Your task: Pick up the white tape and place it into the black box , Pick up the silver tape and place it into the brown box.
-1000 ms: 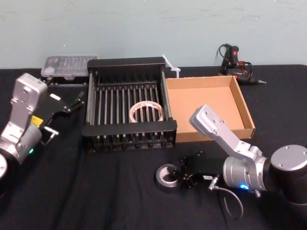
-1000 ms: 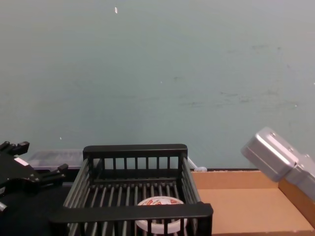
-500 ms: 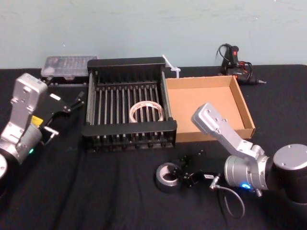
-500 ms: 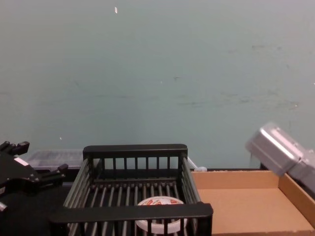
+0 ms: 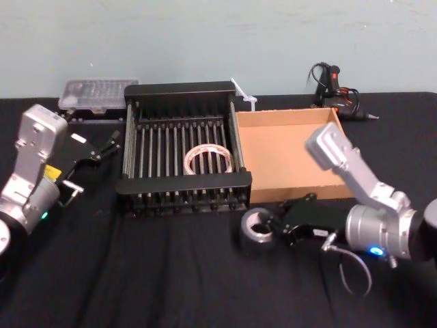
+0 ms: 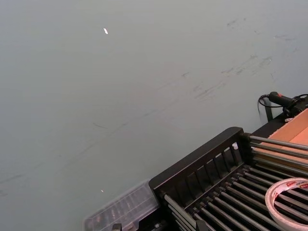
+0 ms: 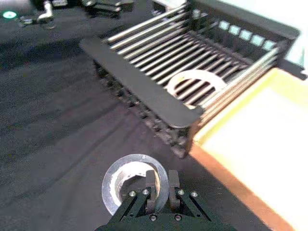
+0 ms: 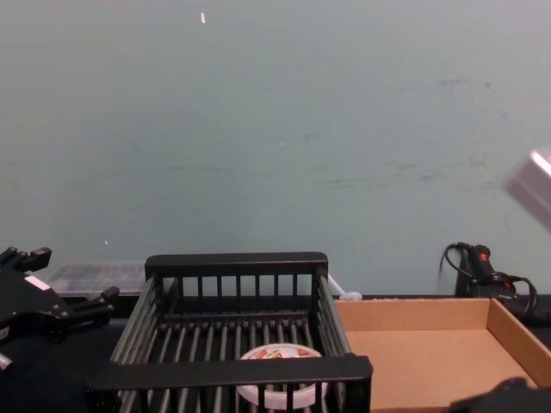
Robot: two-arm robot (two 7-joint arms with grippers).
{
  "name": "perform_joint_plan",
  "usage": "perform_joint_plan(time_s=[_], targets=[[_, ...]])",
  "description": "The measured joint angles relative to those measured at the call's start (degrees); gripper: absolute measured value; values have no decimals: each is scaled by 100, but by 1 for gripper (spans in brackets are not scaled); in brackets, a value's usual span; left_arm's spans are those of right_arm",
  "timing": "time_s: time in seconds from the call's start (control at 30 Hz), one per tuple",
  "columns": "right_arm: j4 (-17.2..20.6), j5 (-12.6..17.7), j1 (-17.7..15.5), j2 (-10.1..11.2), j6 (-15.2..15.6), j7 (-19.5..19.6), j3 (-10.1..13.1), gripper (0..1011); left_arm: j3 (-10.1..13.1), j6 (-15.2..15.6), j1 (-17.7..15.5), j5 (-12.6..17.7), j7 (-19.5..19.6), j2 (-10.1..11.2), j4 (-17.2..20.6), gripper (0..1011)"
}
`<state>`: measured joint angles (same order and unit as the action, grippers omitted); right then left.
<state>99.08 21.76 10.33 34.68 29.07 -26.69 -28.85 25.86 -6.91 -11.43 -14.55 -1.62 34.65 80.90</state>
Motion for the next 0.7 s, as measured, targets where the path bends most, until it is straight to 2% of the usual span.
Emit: perform_joint_plan(time_s=[0.3,0.53,0.7], targets=[[-32,51,0,-3,-4,317,295,162,0,0,0,0,0,0,0,1001],[-279,39,148,-165,41,595,517,162,0,0,0,0,0,0,0,1001],[-609,-60,361,-378,86,792,651,162,0,0,0,0,0,0,0,1001]])
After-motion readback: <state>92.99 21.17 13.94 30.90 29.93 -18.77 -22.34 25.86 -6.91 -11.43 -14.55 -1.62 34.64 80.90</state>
